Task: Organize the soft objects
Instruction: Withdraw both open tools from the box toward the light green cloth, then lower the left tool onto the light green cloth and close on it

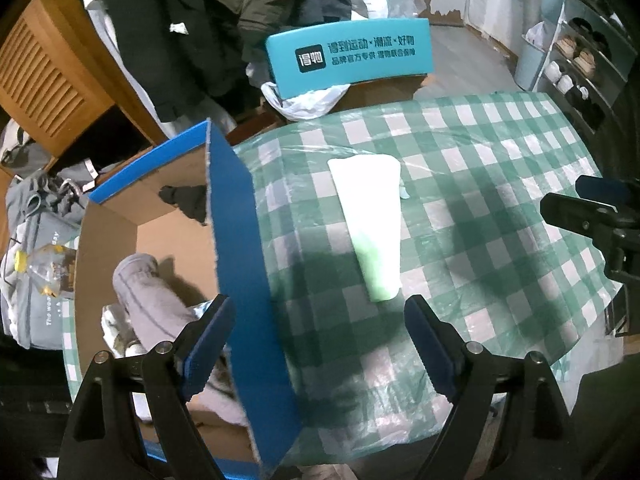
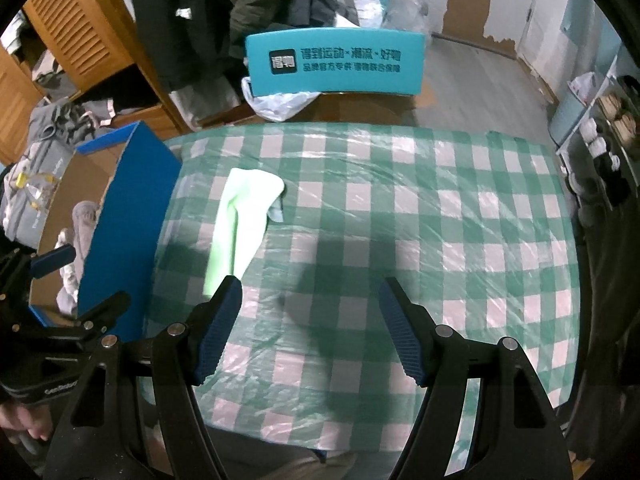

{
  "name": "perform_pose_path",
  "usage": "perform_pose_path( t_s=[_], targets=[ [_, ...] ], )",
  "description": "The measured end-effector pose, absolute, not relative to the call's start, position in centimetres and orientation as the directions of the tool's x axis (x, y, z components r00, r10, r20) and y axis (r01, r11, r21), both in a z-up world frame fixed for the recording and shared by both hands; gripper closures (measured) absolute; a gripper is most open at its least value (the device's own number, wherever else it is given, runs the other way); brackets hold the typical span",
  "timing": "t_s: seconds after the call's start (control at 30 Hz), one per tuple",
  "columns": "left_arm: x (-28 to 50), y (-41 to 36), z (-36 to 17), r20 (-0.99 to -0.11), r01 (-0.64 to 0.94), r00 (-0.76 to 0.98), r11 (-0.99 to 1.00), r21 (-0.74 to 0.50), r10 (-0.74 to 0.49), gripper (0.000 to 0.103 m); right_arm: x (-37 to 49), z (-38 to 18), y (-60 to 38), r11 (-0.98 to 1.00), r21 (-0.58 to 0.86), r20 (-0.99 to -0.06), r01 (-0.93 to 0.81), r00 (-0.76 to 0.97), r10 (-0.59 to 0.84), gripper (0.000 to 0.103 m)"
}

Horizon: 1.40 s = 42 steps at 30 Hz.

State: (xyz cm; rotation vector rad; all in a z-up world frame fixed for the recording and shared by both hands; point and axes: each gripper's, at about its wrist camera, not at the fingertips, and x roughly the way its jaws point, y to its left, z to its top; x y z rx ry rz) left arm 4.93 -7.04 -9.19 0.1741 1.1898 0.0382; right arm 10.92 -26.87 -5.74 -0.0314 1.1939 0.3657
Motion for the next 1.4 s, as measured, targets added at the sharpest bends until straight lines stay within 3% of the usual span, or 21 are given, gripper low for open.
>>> perform_pose_path(
  t_s=[1.4],
  targets=[
    [14.5, -9.6, -18.8, -0.981, 0.014, 0.194, 1.000, 0.023, 0.020, 0.014, 16.4, -13.5, -29.0, 0.968, 0.186, -0.955, -0.166, 0.202, 0.218, 0.031]
  ],
)
